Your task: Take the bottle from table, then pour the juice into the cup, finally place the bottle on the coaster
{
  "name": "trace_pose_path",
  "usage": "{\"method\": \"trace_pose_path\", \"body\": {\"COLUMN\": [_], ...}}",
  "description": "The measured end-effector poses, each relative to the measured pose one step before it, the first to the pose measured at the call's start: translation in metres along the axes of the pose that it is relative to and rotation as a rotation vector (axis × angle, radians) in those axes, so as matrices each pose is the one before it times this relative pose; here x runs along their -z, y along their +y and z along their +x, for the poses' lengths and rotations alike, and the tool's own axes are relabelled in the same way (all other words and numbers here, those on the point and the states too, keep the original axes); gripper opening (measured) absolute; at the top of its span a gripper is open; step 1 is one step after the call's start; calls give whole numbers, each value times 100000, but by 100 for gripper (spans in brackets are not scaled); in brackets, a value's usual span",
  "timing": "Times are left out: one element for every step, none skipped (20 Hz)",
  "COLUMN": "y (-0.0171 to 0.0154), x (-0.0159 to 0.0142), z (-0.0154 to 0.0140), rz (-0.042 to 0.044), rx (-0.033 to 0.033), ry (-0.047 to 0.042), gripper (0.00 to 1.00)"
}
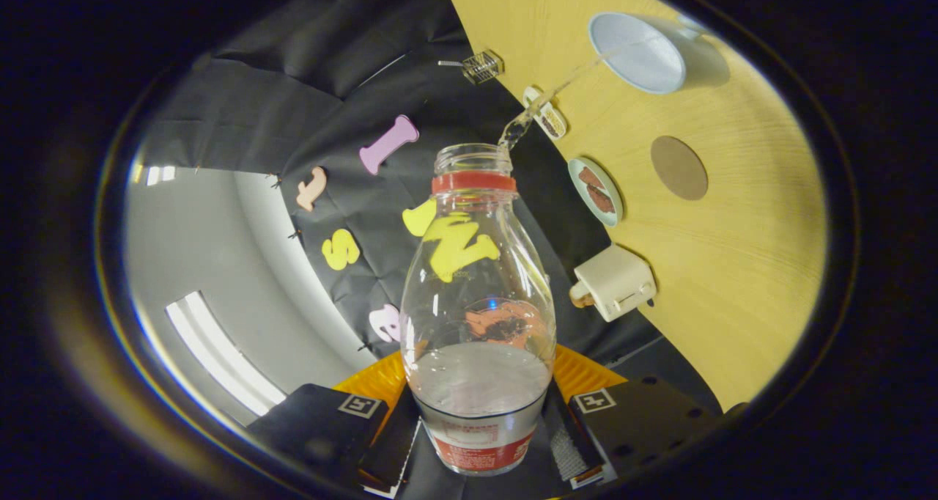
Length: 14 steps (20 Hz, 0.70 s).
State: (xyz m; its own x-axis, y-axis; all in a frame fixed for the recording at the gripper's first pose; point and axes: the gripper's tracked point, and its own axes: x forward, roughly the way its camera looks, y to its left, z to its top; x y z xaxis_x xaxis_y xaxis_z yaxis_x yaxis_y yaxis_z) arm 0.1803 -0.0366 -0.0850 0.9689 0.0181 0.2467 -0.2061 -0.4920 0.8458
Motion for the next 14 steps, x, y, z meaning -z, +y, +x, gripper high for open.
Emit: {"method": "trace_pose_path", "body": {"y": [121,184,349,221,286,275,300,256,312,203,206,189,272,106], "x": [-113,-100,-8,-9,-75,-36,-206,-204,-363,-236,-62,-202,-341,-189], "z": [0,16,-37,39,207,171,34,-5,4,75,-78,8,-31,13], "rz": [207,882,1193,824,555,1144,1649,1759,1914,1304,1259,1165,1908,1936], "rx": [35,-513,-390,-569,-282,-35,-223,-858,-926,-886,-677,-641,-1146,-781], "ry": [-440,-452,-96,18,209,89,-418,-313,-948,-336,-264,-313,-1024,-453], "gripper": [80,80,80,80,80,80,80,80,80,80,80,80,80,80]}}
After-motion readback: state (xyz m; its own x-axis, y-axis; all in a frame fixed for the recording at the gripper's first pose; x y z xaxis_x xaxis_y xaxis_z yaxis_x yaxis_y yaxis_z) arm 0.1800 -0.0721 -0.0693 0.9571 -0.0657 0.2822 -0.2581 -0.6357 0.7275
